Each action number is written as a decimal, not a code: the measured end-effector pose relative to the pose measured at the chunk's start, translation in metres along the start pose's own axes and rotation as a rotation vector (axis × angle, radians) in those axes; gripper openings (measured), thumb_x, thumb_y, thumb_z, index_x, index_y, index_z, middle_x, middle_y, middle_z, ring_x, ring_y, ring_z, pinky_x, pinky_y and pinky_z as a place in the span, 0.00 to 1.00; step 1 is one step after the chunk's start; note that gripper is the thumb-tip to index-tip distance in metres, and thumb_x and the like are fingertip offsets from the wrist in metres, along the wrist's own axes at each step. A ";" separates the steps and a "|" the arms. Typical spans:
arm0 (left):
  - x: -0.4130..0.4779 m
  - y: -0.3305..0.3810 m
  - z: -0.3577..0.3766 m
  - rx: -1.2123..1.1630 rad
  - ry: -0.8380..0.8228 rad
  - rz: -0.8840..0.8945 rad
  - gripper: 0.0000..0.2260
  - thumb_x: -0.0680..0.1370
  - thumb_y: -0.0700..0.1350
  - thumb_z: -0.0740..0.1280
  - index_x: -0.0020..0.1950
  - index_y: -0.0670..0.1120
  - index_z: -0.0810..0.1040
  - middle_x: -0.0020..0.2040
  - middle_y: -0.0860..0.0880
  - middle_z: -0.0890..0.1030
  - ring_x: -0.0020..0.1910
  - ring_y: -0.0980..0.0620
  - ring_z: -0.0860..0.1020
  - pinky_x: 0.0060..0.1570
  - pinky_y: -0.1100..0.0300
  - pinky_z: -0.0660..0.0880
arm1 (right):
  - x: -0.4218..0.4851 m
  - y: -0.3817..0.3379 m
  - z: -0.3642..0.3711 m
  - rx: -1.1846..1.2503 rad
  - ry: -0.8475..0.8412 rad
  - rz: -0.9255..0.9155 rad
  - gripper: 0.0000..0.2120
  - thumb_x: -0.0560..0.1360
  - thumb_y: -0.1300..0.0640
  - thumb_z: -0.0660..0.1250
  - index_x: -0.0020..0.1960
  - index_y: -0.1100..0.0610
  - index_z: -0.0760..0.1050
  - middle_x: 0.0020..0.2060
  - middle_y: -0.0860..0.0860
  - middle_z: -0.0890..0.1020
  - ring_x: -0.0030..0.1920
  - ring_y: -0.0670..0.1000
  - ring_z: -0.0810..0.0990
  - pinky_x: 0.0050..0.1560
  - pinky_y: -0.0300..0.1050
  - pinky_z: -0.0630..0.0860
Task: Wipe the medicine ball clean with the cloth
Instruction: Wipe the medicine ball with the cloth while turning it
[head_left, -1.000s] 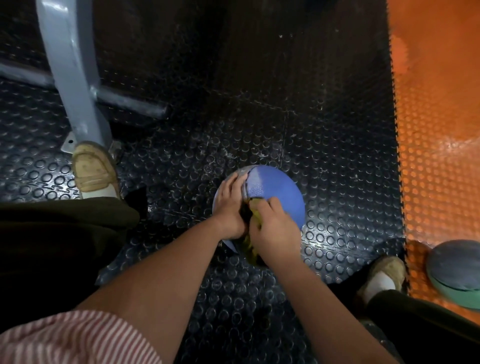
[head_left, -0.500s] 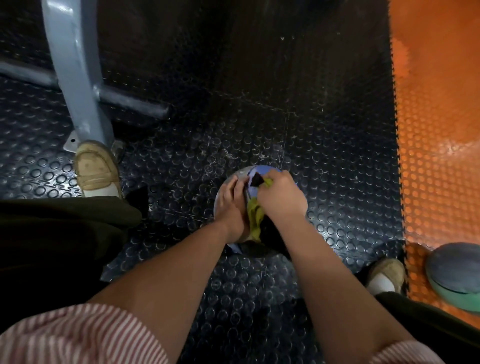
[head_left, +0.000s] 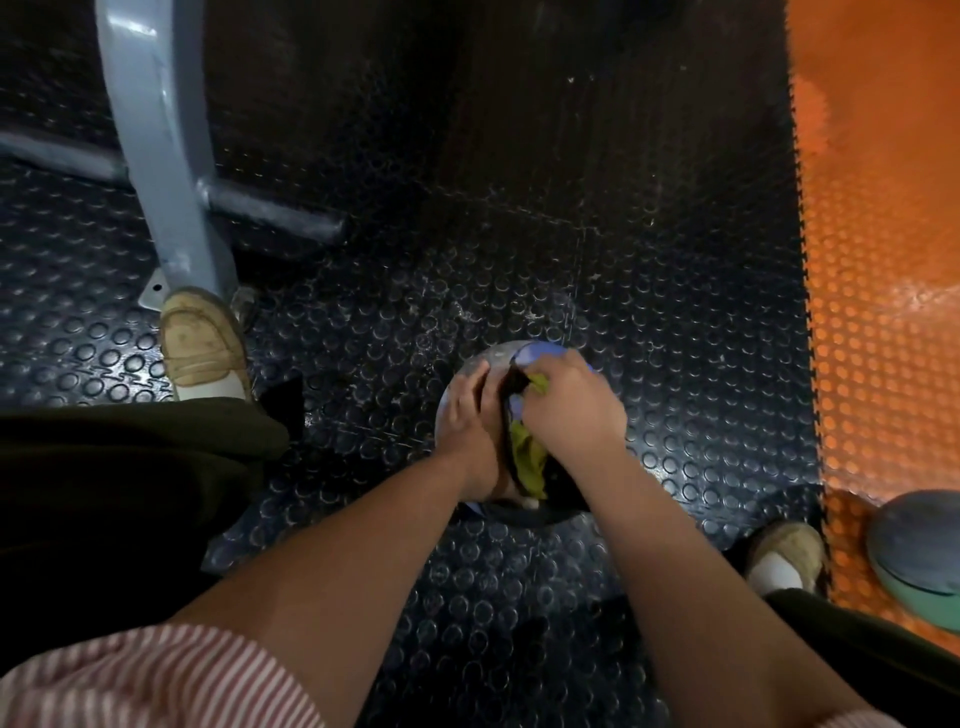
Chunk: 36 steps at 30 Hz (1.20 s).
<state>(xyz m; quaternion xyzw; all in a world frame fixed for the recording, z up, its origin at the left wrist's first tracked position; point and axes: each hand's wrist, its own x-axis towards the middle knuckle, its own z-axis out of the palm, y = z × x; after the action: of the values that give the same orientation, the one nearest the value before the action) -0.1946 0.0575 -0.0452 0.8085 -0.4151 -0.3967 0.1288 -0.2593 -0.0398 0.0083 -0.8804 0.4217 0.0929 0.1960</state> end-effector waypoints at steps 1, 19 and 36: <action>-0.001 0.000 0.001 0.026 -0.004 0.009 0.64 0.64 0.60 0.79 0.76 0.47 0.29 0.76 0.45 0.31 0.76 0.43 0.32 0.76 0.47 0.39 | 0.011 -0.001 -0.003 0.001 -0.014 0.025 0.17 0.77 0.55 0.60 0.65 0.50 0.73 0.62 0.52 0.70 0.61 0.59 0.68 0.54 0.52 0.69; 0.002 0.008 0.002 -0.025 0.007 0.038 0.55 0.70 0.48 0.77 0.77 0.55 0.34 0.75 0.54 0.29 0.77 0.49 0.35 0.74 0.55 0.39 | -0.032 0.036 0.018 0.030 0.166 -0.353 0.19 0.68 0.68 0.61 0.49 0.51 0.84 0.42 0.49 0.82 0.42 0.56 0.67 0.44 0.53 0.70; 0.016 0.014 0.000 0.036 -0.068 0.150 0.65 0.55 0.57 0.83 0.78 0.57 0.39 0.77 0.57 0.35 0.77 0.50 0.36 0.76 0.51 0.41 | -0.041 0.075 0.022 0.203 0.291 -0.312 0.19 0.66 0.76 0.65 0.49 0.58 0.84 0.45 0.51 0.84 0.43 0.56 0.72 0.50 0.23 0.58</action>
<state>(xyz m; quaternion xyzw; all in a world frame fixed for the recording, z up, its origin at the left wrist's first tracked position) -0.1971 0.0359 -0.0461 0.7633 -0.4858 -0.4057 0.1293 -0.3431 -0.0441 -0.0179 -0.9147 0.3116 -0.1092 0.2330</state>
